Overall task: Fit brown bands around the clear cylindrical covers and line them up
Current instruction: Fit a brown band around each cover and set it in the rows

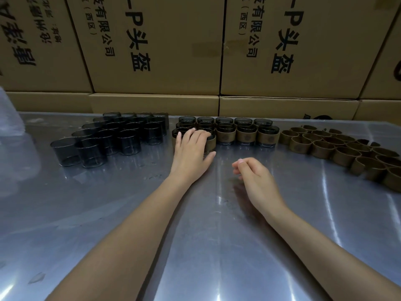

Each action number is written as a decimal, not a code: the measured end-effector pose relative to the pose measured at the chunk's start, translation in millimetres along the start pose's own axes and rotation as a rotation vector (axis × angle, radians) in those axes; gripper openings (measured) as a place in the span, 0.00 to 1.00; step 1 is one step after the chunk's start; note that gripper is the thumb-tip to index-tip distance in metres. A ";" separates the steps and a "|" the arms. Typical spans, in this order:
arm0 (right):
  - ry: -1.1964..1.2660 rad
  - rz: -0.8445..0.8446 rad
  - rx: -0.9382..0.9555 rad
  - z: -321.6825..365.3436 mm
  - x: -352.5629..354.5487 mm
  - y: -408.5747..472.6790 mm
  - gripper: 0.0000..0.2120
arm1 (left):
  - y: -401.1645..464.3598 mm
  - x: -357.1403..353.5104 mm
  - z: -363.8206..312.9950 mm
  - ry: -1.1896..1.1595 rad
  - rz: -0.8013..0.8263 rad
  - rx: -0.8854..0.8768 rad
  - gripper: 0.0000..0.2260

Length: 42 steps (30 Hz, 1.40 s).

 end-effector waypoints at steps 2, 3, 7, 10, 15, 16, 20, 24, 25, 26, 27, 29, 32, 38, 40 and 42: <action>-0.012 0.011 0.002 0.8 -0.2 -0.4 0.09 | -14.7 8.3 -6.5 -0.013 -0.001 -0.012 0.22; -0.020 0.019 0.004 1.0 -0.6 -0.7 0.09 | -23.4 13.0 -9.7 -0.010 0.002 -0.025 0.21; -0.065 0.033 0.022 2.7 0.2 -3.3 0.08 | -56.7 40.6 -9.8 0.024 0.003 -0.085 0.16; -0.084 0.044 0.028 4.4 -0.3 -4.7 0.07 | -68.4 70.9 32.0 0.150 -0.005 0.006 0.17; -0.110 0.050 0.026 6.1 -0.7 -5.7 0.06 | -92.7 122.2 142.6 0.238 -0.116 0.530 0.28; -0.115 0.053 0.027 6.3 -0.6 -5.6 0.06 | -94.8 124.4 150.8 0.238 -0.123 0.567 0.30; -0.139 0.051 0.029 6.8 0.1 -5.5 0.06 | -90.4 122.0 155.1 0.304 -0.095 0.561 0.28; -0.173 0.056 0.030 8.7 -0.9 -5.5 0.07 | -84.0 118.0 136.2 0.339 -0.065 0.451 0.22; -0.183 0.058 0.030 9.2 -1.3 -5.7 0.07 | -82.7 114.0 127.9 0.309 -0.045 0.405 0.21; -0.194 0.061 0.032 9.5 -1.6 -5.8 0.07 | -82.2 109.5 118.4 0.271 -0.022 0.359 0.21; -0.202 0.064 0.034 9.6 -2.0 -5.8 0.07 | -82.3 105.4 108.0 0.229 -0.004 0.314 0.21; -0.207 0.070 0.042 10.0 -2.2 -6.0 0.06 | -84.1 98.3 85.6 0.148 0.015 0.228 0.20; -0.212 0.095 0.061 11.3 -4.7 -6.0 0.04 | -87.3 87.4 49.2 0.009 0.031 0.138 0.20; -0.332 0.305 0.184 21.6 -27.9 -16.1 0.21 | -90.2 55.0 -32.9 -0.226 0.138 -0.061 0.21; -0.405 0.339 0.211 23.7 -30.9 -17.5 0.26 | -91.1 46.1 -60.2 -0.299 0.166 -0.130 0.20; -0.385 0.337 0.204 23.2 -29.5 -15.3 0.27 | -90.6 37.9 -78.9 -0.340 0.180 -0.151 0.22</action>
Point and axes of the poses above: each hand's wrist, its own y-axis towards the middle knuckle, its own x-axis out of the back of the hand, z = x × y, the point moved 9 cm from there along y, towards the middle knuckle, and after that the axes turned 8 degrees about -y, right-handed, at the moved point
